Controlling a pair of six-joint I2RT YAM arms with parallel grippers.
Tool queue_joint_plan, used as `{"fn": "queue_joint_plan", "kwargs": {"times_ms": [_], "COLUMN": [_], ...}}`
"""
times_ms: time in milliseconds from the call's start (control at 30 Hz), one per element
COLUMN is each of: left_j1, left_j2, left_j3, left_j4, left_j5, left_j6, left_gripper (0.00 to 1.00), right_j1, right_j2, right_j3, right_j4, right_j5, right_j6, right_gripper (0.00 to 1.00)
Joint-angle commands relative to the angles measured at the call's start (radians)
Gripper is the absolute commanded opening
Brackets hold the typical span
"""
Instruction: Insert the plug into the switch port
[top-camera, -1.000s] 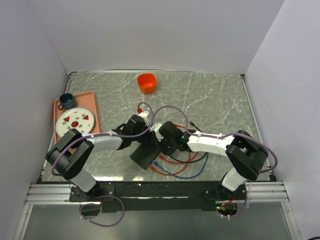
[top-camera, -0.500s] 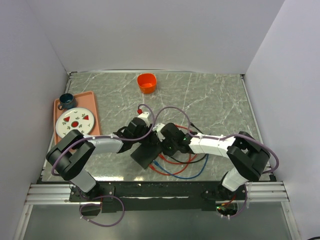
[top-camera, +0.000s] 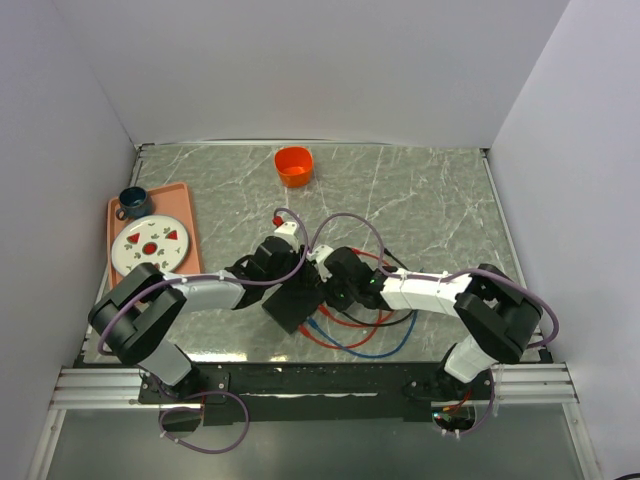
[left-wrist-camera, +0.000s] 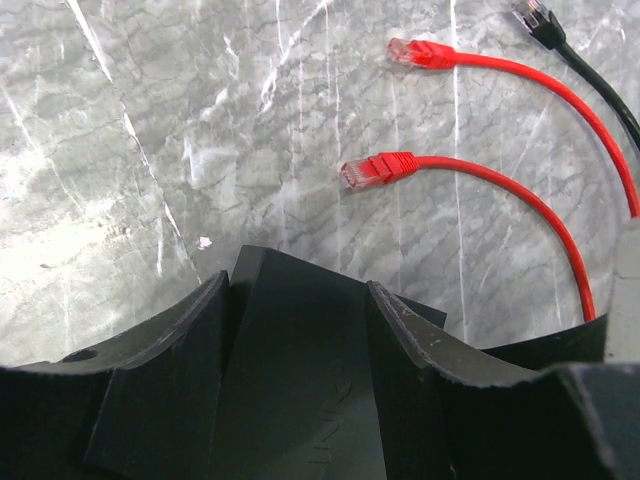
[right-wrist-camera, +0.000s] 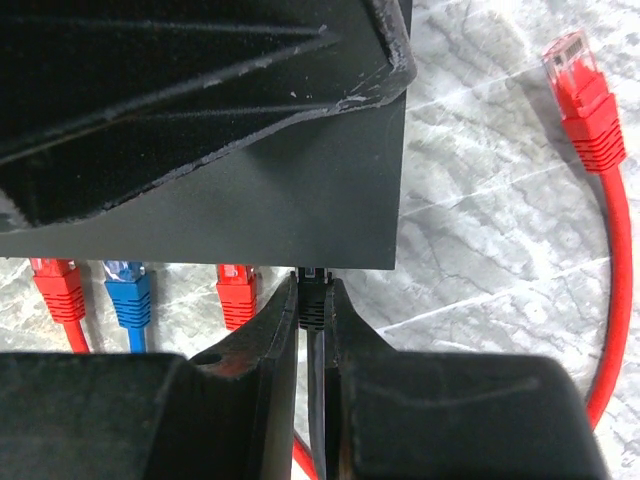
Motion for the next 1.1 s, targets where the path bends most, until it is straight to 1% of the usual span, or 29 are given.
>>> {"fn": "queue_joint_plan", "kwargs": {"times_ms": [0, 300, 533, 633, 733, 900, 1033, 1067], "left_j1": [-0.177, -0.174, -0.173, -0.176, -0.177, -0.196, -0.202, -0.200], "left_j2": [0.018, 0.095, 0.112, 0.127, 0.146, 0.179, 0.183, 0.170], "left_j3": [0.007, 0.001, 0.003, 0.010, 0.013, 0.012, 0.009, 0.009], "left_j4": [0.022, -0.056, 0.008, 0.034, 0.066, 0.120, 0.108, 0.096], "left_j5": [0.485, 0.379, 0.445, 0.475, 0.497, 0.534, 0.506, 0.494], "left_j6": [-0.183, -0.206, -0.232, -0.245, -0.261, -0.288, -0.287, -0.285], "left_gripper": [0.52, 0.53, 0.53, 0.53, 0.52, 0.52, 0.53, 0.55], "right_j1": [-0.041, -0.053, -0.056, -0.058, -0.060, -0.061, -0.061, -0.063], "right_j2": [-0.024, -0.049, -0.020, 0.002, 0.022, 0.037, 0.037, 0.036], "right_j3": [0.088, -0.027, -0.052, -0.029, -0.001, 0.011, 0.020, 0.020], "right_j4": [0.901, 1.037, 1.120, 1.146, 1.139, 1.140, 1.110, 1.084], "right_j5": [0.141, 0.160, 0.125, 0.066, 0.014, -0.007, -0.012, -0.009], "right_j6": [-0.025, 0.003, 0.015, 0.024, 0.033, 0.043, 0.035, 0.035], "right_gripper": [0.00, 0.00, 0.00, 0.00, 0.00, 0.00, 0.00, 0.00]}}
